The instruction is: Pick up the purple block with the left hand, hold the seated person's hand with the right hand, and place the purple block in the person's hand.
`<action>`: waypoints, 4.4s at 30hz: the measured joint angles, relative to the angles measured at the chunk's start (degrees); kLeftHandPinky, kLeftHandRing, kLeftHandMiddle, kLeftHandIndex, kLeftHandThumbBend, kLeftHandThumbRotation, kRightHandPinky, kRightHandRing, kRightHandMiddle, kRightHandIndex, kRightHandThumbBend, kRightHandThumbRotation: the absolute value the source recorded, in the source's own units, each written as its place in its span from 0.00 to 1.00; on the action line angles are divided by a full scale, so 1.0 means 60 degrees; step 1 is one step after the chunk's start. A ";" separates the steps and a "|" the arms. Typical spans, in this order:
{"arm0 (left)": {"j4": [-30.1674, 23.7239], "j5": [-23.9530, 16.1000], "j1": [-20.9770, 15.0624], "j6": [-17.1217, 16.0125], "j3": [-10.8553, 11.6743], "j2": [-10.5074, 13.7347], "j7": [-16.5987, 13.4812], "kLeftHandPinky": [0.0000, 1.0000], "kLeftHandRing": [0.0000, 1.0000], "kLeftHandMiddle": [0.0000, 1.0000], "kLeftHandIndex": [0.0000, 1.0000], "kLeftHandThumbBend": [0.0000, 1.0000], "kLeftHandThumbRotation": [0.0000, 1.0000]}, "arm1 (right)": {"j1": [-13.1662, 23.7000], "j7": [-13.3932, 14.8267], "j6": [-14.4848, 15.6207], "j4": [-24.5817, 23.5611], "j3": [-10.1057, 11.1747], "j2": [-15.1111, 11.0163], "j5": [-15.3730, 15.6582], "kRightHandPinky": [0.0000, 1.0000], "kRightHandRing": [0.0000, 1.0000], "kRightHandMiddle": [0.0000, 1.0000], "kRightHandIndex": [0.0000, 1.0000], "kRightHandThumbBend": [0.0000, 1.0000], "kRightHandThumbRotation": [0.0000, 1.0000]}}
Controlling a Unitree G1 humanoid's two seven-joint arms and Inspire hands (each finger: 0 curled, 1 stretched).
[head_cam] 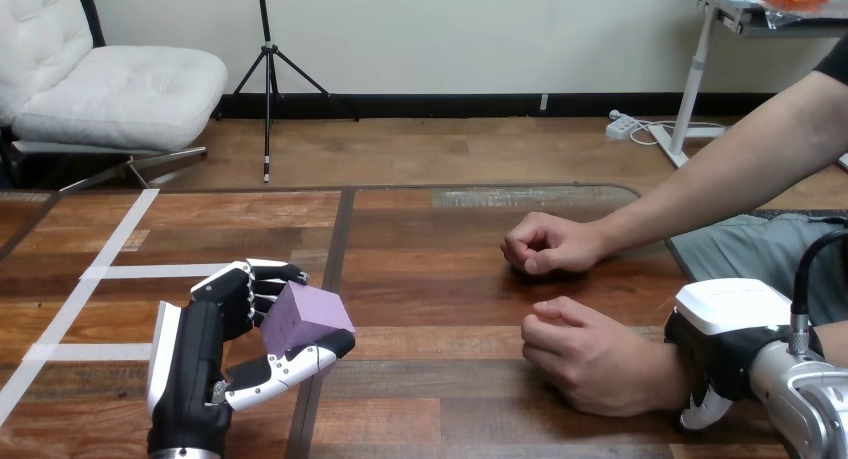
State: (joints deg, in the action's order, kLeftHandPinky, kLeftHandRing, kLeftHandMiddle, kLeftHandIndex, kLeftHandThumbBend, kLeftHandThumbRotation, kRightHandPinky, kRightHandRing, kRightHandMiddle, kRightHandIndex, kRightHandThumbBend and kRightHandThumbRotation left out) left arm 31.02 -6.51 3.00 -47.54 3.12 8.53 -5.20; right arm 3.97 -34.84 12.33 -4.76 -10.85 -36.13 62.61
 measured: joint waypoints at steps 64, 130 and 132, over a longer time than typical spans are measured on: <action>-0.0818 0.0684 0.0026 0.0592 -0.0626 -0.0963 0.1365 0.31 0.38 0.45 0.46 0.77 0.00 | -0.0355 0.0160 0.0051 -0.2488 0.0486 -0.0076 -0.1039 0.29 0.38 0.46 0.49 0.81 0.00; -0.0833 0.0654 0.0029 0.0641 -0.0667 -0.1023 0.1310 0.32 0.39 0.45 0.45 0.77 0.00 | 0.0854 -0.0541 -0.1298 -0.3443 0.0188 0.0007 -0.0877 0.29 0.35 0.44 0.54 0.82 0.00; -0.0833 0.0654 0.0029 0.0641 -0.0668 -0.1023 0.1315 0.32 0.38 0.45 0.45 0.77 0.00 | 0.0903 -0.0540 -0.1298 -0.3426 0.0154 0.0020 -0.0863 0.28 0.34 0.43 0.54 0.82 0.00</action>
State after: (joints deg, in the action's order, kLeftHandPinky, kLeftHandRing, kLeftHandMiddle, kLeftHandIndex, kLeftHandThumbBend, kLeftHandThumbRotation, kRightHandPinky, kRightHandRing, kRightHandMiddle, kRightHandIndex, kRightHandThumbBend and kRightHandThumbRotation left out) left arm 26.02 -2.59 3.17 -43.69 -0.88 2.39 2.68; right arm 9.38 -38.09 4.54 -25.32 -9.92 -36.01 57.43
